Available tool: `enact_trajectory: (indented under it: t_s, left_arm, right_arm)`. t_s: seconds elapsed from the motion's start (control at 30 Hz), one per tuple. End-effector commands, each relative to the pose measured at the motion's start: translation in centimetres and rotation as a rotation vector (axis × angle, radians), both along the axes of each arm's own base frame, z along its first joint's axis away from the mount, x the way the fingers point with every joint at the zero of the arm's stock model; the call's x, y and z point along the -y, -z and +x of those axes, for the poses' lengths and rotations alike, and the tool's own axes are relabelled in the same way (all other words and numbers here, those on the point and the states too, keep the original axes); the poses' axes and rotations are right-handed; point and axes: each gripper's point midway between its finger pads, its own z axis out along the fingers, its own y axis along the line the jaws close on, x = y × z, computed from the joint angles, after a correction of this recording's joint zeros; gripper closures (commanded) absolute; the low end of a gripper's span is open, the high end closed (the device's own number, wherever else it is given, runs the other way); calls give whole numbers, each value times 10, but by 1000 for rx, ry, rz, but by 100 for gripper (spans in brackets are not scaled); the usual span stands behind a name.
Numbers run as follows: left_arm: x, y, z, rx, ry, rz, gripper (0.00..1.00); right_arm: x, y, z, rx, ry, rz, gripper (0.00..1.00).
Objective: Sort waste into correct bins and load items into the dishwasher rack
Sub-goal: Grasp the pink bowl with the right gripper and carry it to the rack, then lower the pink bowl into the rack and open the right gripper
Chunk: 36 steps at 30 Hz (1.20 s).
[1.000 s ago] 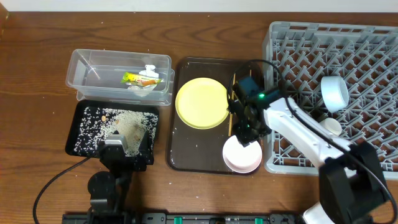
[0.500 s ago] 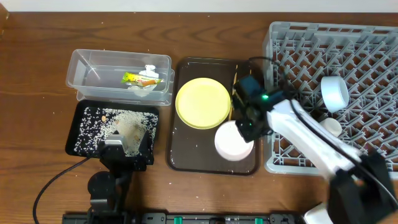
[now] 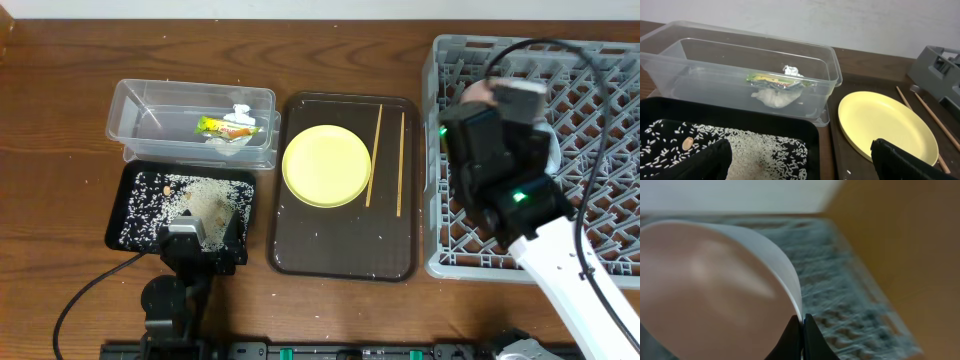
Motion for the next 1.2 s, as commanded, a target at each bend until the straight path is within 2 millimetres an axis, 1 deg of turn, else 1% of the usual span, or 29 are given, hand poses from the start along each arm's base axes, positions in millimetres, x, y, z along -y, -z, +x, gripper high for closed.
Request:
enact_trajectory:
  t_s: [0.0, 0.17, 0.27, 0.3, 0.33, 0.43, 0.53, 0.73, 0.83, 0.87, 0.93, 0.97, 1.03, 1.17]
  left_arm:
    - [0, 11, 0, -19, 6, 14, 9]
    - [0, 11, 0, -20, 6, 14, 9]
    - [0, 11, 0, -19, 7, 14, 9]
    - [0, 11, 0, -20, 6, 14, 9]
    - [0, 11, 0, -20, 6, 14, 9]
    - [0, 11, 0, -20, 7, 14, 9]
    - [0, 11, 0, -19, 6, 14, 9]
    - [0, 11, 0, -19, 6, 14, 9]
    - [0, 11, 0, -19, 6, 14, 9]
    - [0, 11, 0, -20, 6, 14, 9]
    - [0, 11, 0, -20, 6, 14, 9]
    - [0, 11, 0, -19, 6, 14, 9]
    - [0, 11, 0, -20, 6, 14, 9]
    - [0, 11, 0, -20, 6, 14, 9]
  right_arm:
    - [56, -31, -18, 105, 303, -175, 99]
    - [113, -17, -15, 18, 471, -221, 99]
    - [142, 2, -13, -71, 533, -234, 99]
    - [148, 7, -13, -93, 545, -234, 99]
    - [158, 17, -12, -126, 563, -229, 99]
    - [175, 42, -9, -204, 588, -224, 99]
    - [182, 67, -3, -282, 590, -224, 99]
    - [180, 113, 12, -454, 542, -260, 99]
    - [166, 126, 22, -496, 479, -258, 98]
    - [158, 128, 27, -490, 452, -250, 88]
    - [142, 126, 37, -458, 391, -221, 45]
    - [132, 123, 41, -440, 361, -211, 38]
    - [115, 112, 47, -398, 310, -197, 35]
    - [74, 78, 53, -297, 177, -163, 30]
